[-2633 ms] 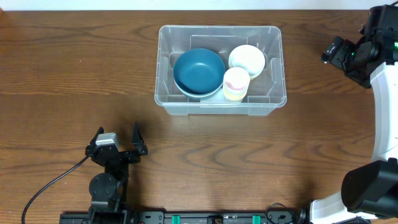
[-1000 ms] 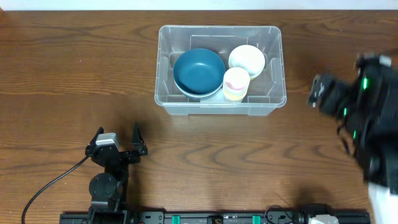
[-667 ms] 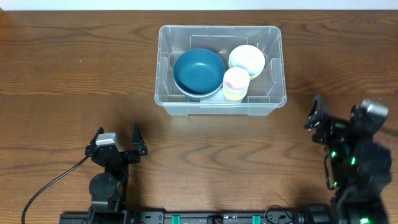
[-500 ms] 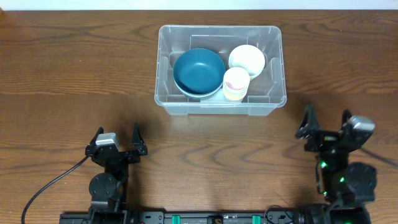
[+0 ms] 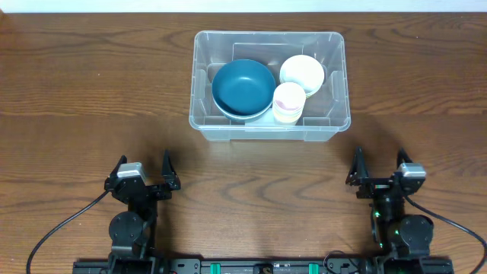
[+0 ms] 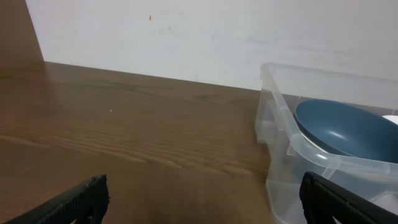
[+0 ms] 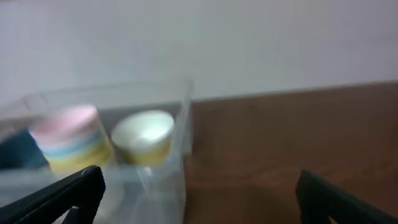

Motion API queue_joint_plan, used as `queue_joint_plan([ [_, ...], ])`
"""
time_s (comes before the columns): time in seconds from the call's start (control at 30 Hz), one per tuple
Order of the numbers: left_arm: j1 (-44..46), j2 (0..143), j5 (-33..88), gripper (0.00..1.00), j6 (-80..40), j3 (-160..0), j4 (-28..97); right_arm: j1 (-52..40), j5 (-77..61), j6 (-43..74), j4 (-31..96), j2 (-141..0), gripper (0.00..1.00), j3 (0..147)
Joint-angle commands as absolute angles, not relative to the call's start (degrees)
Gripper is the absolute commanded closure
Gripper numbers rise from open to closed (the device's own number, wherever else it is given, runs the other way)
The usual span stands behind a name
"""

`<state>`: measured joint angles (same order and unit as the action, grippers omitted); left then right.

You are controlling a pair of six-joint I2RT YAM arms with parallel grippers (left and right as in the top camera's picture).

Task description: Pack container

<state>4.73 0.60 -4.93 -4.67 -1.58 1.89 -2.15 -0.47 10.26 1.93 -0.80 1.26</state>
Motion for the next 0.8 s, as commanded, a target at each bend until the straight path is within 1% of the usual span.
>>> queue_joint_plan([
  [0.0,5.0,0.3,-6.0,0.02,-4.6,-0.3,3.8,-1.3,-1.5,7.0,4.2,-0.3,0.01,0.3],
  [0.13,5.0,0.3,-6.0,0.02,-4.6,-0.3,3.8,-1.1,-1.4,3.7,4.2,-0.3,0.01,0.3],
  [0.77,5.0,0.3,-6.0,0.02,-4.6,-0.3,3.8,-1.1,-1.3,3.7,4.1,-0.3,0.01,0.3],
])
